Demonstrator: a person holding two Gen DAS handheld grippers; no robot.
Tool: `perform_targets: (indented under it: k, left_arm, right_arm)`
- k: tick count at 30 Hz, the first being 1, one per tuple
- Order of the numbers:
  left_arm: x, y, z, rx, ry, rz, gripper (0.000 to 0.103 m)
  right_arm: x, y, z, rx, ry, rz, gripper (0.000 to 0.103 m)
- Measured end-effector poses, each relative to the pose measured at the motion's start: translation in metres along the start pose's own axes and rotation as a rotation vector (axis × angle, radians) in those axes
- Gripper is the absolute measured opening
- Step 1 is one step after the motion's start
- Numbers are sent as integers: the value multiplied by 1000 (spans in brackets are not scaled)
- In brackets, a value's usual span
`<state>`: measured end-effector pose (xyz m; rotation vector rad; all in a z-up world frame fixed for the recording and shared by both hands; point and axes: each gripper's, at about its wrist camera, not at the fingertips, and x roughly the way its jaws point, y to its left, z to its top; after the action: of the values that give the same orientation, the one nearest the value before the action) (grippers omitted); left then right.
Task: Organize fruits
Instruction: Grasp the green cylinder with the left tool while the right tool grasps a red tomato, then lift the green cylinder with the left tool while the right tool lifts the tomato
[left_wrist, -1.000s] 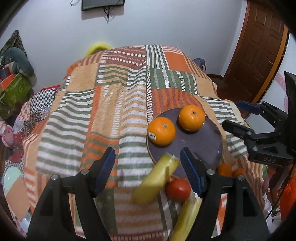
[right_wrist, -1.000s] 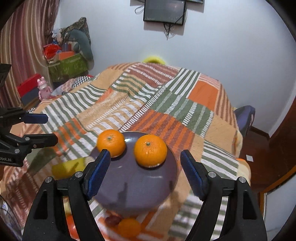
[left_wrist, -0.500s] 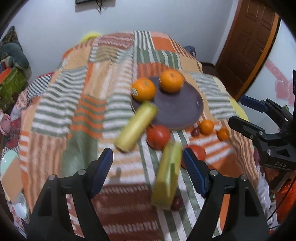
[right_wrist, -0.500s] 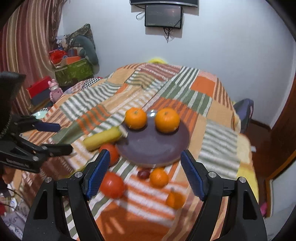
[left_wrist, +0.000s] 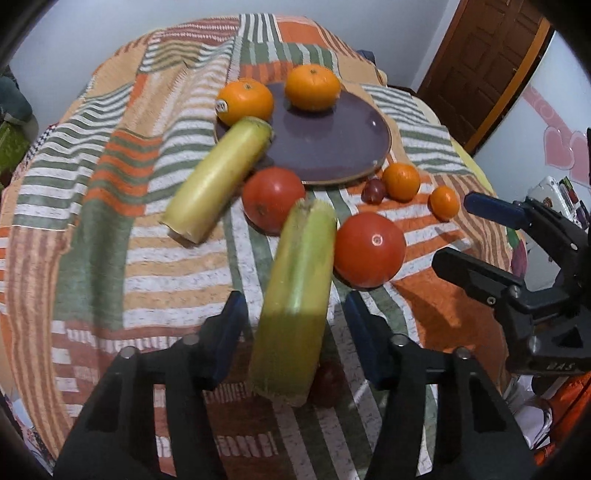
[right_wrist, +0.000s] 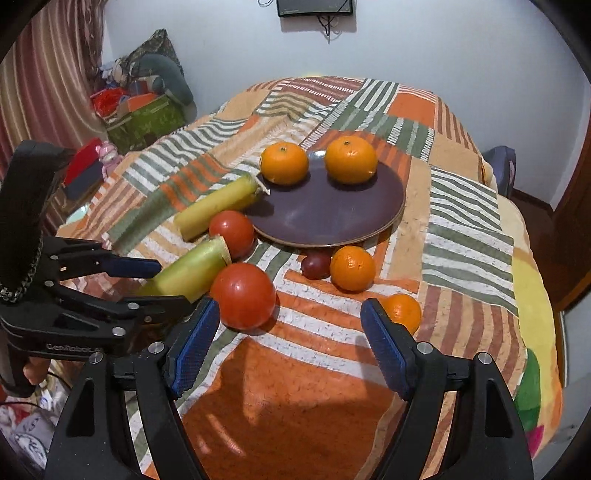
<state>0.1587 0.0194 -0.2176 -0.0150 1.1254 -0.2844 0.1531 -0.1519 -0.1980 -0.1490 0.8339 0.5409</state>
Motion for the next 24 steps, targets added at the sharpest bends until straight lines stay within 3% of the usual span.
perform_targets:
  k: [5, 9, 24]
  left_arm:
    - [12, 0, 3, -12, 12, -24, 51]
    - [16, -1, 6, -7, -2, -14, 41]
    - [-9, 25, 6, -53, -53, -49, 38]
  right_arm:
    - [6, 2, -1, -5, 12, 15, 76]
    - [12, 3, 0, -6, 25, 26, 76]
    - [38, 16, 9, -36, 74, 75, 76]
